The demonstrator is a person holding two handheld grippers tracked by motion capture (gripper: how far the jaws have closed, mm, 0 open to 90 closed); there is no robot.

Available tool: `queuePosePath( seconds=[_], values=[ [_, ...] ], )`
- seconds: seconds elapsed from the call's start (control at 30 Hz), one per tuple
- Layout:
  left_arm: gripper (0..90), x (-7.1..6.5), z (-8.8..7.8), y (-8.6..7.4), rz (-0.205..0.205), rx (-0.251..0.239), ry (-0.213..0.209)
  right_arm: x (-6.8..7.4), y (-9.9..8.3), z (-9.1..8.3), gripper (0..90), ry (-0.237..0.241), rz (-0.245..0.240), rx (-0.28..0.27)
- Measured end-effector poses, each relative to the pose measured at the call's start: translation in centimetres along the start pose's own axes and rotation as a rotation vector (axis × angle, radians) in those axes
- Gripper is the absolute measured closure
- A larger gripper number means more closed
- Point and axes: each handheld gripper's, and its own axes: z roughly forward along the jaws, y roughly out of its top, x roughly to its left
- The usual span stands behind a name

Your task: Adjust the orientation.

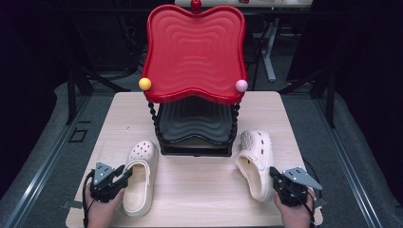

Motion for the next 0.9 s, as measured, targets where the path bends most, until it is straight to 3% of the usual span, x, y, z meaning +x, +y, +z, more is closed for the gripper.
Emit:
queuePosePath(
  seconds=[0.23, 0.27, 0.3, 0.47, 0.5, 0.53, 0.57, 0.67, 0.8, 0.9],
  values=[
    [64.2, 0.2, 0.1, 0.0, -0.016, 0.002, -0.008, -1.5, -0.2, 0.0, 90.0, -0.016, 0.04, 0.014],
    [64.3, 0.2, 0.1, 0.0, -0.014, 0.002, -0.009, -1.9, -0.3, 0.0, 90.0, -0.008, 0.059, 0.021],
    [64.3, 0.1, 0.1, 0.0, -0.014, 0.002, -0.011, -2.8, -0.4, 0.1, 90.0, -0.005, 0.113, 0.035],
    [64.3, 0.1, 0.2, 0.0, -0.01, 0.006, -0.012, -4.4, -0.8, 0.5, 90.0, -0.013, 0.185, 0.06],
    [64.3, 0.1, 0.2, 0.0, -0.01, 0.006, -0.011, -5.1, -1.2, 0.8, 90.0, 0.002, 0.235, 0.066],
    [64.3, 0.1, 0.2, 0.0, -0.011, 0.006, -0.011, -5.1, -1.2, 0.8, 90.0, 0.002, 0.235, 0.066],
    [64.3, 0.1, 0.2, 0.0, -0.014, 0.004, -0.012, -5.7, -1.5, 1.2, 90.0, 0.015, 0.28, 0.074],
    [64.3, 0.1, 0.2, 0.0, -0.016, 0.005, -0.012, -6.3, -1.9, 1.7, 90.0, 0.006, 0.299, 0.101],
    [64.4, 0.2, 0.2, 0.0, -0.019, 0.005, -0.015, -6.7, -2.7, 3.0, 90.0, 0.032, 0.342, 0.165],
    [64.3, 0.2, 0.2, 0.0, -0.019, 0.005, -0.014, -6.5, -2.7, 3.2, 90.0, 0.029, 0.346, 0.163]
  ],
)
